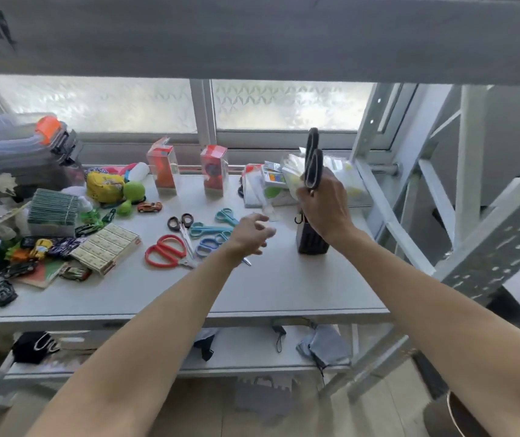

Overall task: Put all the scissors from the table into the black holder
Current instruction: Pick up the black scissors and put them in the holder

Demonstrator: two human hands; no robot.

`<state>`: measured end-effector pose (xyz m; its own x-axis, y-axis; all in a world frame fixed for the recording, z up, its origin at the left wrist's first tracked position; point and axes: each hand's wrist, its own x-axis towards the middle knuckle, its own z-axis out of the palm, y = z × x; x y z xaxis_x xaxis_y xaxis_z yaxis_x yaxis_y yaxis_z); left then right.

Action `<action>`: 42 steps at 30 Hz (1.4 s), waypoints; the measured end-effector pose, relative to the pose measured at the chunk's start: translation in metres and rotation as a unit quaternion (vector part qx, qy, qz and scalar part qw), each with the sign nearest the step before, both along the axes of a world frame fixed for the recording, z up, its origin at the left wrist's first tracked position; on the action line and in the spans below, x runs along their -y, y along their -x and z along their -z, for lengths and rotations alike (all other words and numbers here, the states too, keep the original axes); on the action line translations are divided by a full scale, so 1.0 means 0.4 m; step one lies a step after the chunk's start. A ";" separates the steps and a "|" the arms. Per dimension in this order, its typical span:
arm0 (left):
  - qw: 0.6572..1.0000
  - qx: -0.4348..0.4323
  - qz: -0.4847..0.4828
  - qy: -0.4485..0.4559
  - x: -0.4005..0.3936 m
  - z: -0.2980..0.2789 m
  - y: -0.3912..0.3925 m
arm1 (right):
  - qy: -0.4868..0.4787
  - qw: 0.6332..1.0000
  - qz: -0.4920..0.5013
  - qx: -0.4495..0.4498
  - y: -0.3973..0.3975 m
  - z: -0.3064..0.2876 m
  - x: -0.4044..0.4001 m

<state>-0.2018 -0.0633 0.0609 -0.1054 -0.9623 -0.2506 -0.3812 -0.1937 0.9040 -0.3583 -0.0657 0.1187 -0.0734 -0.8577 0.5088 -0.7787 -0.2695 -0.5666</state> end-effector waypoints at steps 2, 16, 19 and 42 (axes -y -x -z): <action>0.999 0.017 0.029 0.000 0.013 0.024 0.045 | -0.001 0.999 0.032 0.035 0.036 0.003 0.007; 0.993 0.046 0.109 -0.012 0.130 0.053 0.161 | -0.157 0.987 0.003 -0.045 0.082 0.107 0.071; 0.993 0.033 0.112 -0.012 0.137 0.074 0.159 | -0.174 0.983 0.009 -0.063 0.079 0.124 0.075; 0.995 -0.035 0.091 0.025 0.117 0.127 0.125 | 0.052 0.998 -0.008 0.024 0.027 0.049 0.046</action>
